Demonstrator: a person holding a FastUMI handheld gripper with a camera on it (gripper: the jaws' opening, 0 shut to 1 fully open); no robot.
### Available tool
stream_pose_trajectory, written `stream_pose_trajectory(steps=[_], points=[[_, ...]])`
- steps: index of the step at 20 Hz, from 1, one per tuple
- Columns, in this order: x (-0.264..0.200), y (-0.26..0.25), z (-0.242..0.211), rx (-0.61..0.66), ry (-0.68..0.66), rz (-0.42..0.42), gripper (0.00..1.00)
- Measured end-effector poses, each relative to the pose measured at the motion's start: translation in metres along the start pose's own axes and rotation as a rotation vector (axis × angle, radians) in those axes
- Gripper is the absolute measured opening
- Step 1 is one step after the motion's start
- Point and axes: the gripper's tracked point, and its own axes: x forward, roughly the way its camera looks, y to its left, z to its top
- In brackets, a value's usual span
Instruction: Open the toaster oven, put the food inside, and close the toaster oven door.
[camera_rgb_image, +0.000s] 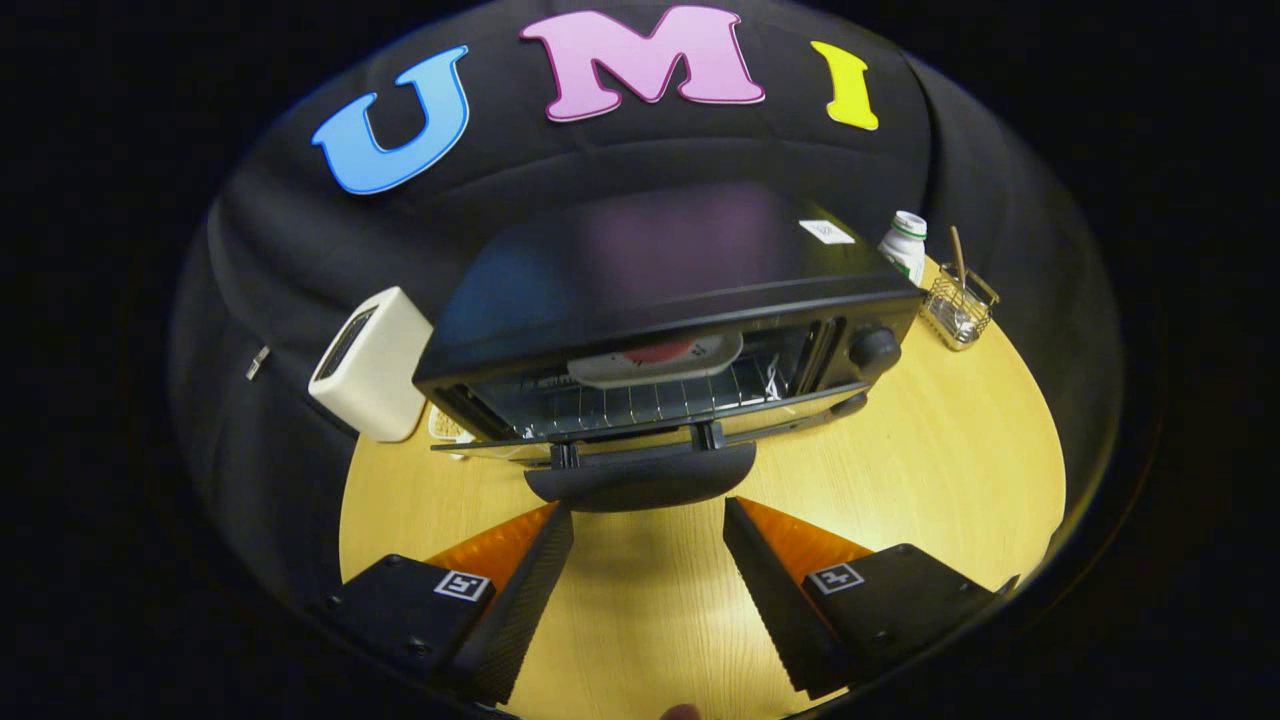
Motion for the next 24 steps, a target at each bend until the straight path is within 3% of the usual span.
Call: stream_pose_trajectory(steps=[5, 9, 17, 24], points=[[-0.014, 0.004, 0.027, 0.027, -0.104, 0.022, 0.99], [-0.039, -0.008, 0.049, -0.034, -0.223, 0.011, 0.99], [-0.167, -0.036, 0.109, -0.197, -0.58, -0.003, 0.98], [-0.277, -0.08, 0.13, -0.183, -0.751, -0.004, 0.97]])
